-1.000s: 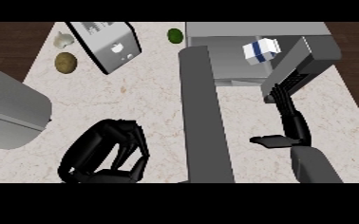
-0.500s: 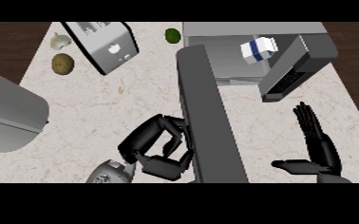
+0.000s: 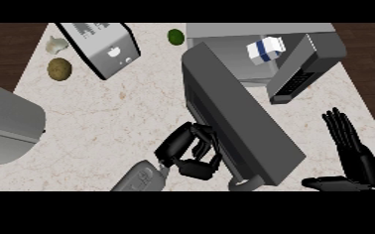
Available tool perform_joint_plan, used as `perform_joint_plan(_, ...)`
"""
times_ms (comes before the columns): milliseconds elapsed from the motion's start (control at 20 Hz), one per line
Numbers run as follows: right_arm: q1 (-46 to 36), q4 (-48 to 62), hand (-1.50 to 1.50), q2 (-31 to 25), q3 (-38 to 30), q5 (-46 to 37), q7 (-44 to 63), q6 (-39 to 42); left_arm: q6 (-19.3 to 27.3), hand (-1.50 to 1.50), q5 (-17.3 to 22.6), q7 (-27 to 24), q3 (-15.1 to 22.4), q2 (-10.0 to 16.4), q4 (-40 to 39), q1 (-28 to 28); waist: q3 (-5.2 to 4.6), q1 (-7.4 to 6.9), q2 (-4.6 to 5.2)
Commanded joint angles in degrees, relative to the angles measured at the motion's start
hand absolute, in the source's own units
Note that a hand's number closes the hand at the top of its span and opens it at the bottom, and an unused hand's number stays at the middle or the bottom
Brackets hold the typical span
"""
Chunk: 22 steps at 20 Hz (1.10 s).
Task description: Pick up the milk, place it into the microwave and close the microwave
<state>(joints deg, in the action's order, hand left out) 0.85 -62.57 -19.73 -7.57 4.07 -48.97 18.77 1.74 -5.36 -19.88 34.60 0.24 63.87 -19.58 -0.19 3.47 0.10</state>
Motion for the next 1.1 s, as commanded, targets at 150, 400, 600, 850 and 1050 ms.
perform_joint_plan(150,4.5,-13.9,-1.5,-1.3,1.6,6.6,3.7,7.5,12.5,1.5,10.7,-7.4,8.7,-0.2,-10.8,-6.1,-0.12,2.25,0.38)
perform_joint_plan(400,2.3,-18.6,-1.5,-2.7,2.5,9.0,8.7,7.1,14.4,1.5,19.0,-6.3,14.2,-0.2,-14.4,-9.3,-0.18,4.1,1.06)
perform_joint_plan(600,6.1,-23.6,-1.5,-4.2,3.5,11.7,10.3,9.7,17.3,1.5,23.8,-7.4,17.5,-0.2,-12.2,-11.8,-0.18,5.42,0.91)
perform_joint_plan(850,4.7,-28.2,-1.5,-5.4,4.8,14.7,14.4,10.9,21.5,1.5,30.0,-8.7,18.3,-0.2,-10.6,-13.6,-0.32,7.22,1.26)
perform_joint_plan(1050,3.2,-29.4,-1.5,-8.1,4.1,14.8,16.1,11.1,27.4,1.5,33.3,-10.3,16.9,-0.2,-10.8,-16.4,-0.34,8.21,1.67)
